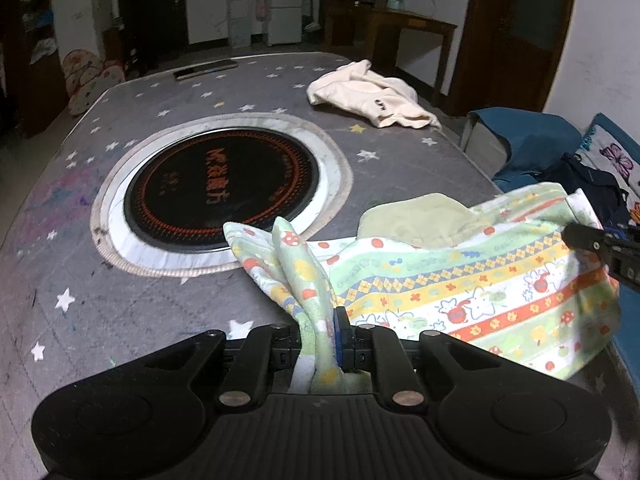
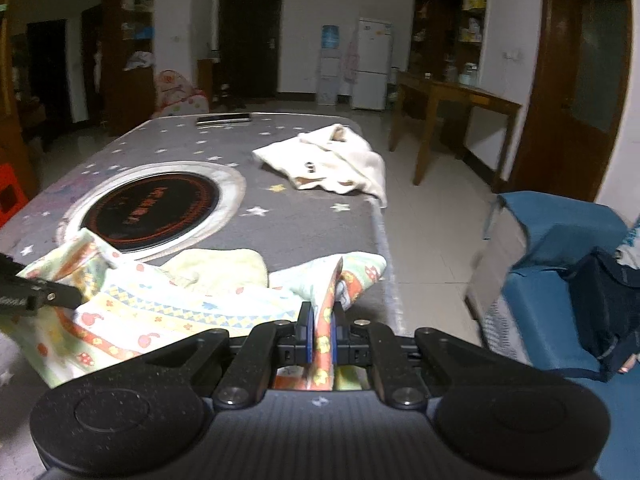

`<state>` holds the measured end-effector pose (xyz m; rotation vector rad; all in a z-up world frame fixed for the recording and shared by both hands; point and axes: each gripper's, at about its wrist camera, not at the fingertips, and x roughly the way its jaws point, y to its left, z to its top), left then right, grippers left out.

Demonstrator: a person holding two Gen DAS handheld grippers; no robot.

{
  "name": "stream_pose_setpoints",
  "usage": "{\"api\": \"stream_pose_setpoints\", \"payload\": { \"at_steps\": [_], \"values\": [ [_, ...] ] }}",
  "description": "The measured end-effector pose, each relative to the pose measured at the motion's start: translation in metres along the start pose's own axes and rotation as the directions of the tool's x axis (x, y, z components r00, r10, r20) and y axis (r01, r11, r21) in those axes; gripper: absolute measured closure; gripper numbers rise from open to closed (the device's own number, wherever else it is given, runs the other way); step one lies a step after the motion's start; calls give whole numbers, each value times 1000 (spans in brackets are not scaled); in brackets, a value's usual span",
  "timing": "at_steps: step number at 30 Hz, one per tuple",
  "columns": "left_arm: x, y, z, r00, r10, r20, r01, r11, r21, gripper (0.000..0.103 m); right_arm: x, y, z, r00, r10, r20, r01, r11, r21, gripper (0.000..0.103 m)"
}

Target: Fold clothes

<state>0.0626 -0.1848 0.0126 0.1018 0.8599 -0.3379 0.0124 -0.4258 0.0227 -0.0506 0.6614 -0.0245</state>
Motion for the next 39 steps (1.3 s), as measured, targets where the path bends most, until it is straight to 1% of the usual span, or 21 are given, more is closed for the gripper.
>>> {"api": "stream_pose_setpoints", "payload": {
  "at_steps": [3,8,10,14,16,17,18,19,20,21,22,23,25,28,30,31,34,35,39],
  "values": [
    [3,-5,0,1000,-14,-5,14,1000,2,90,0,-4,-1,1000,-22,0,22,1000,6,96],
    [13,-8,-3,999,-16,-30,16,1000,2,90,2,-13,-7,999,-43,-27,44,999,8,96],
    [14,-9,-4,999,-31,-37,31,1000,-3,89,4,-15,-8,997,-69,-29,70,997,13,96],
    [15,-15,-5,999,-30,-41,31,999,23,87,9,-15,-11,995,-90,-45,91,996,13,96],
    [16,-14,-5,999,-27,-46,28,999,22,83,13,-17,-13,994,-90,-56,91,996,10,94],
    [17,-12,-5,999,-23,-48,24,1000,15,82,14,-19,-14,994,-92,-61,92,996,6,91],
    [17,-11,-6,999,-15,-49,15,1000,13,78,14,-19,-15,993,-98,-62,98,995,1,89],
    [17,-10,-6,999,-5,-50,6,1000,12,73,14,-19,-15,992,-106,-62,106,994,-5,85],
    [17,-9,-7,999,3,-49,-2,1000,17,72,13,-19,-15,992,-114,-57,114,993,-10,83],
    [16,-8,-8,999,12,-47,-10,1000,23,68,11,-19,-14,992,-114,-51,114,993,-10,82],
    [16,-6,-9,999,22,-47,-21,1000,23,62,9,-19,-14,993,-113,-46,112,994,-9,79],
    [16,-4,-9,998,29,-48,-28,999,21,60,7,-19,-13,993,-111,-41,110,994,-9,74],
    [15,0,-10,998,40,-49,-39,999,17,60,3,-17,-13,995,-94,-33,94,996,-9,64],
    [14,4,-13,997,53,-50,-52,998,18,57,1,-7,-17,998,-51,-40,50,999,-17,64],
    [14,5,-15,997,66,-51,-65,998,24,56,0,0,-21,998,-26,-49,25,999,-24,58],
    [14,7,-16,996,71,-53,-70,997,23,55,0,4,-23,998,-13,-54,12,1000,-28,53],
    [13,11,-18,995,79,-56,-79,997,12,51,0,16,-29,997,25,-68,-27,999,-38,49],
    [13,12,-18,995,81,-55,-81,997,11,51,0,20,-30,997,37,-73,-40,998,-41,44],
    [9,15,-22,995,85,-52,-85,996,8,49,-2,32,-38,994,64,-88,-68,996,-48,40]
  ]
}}
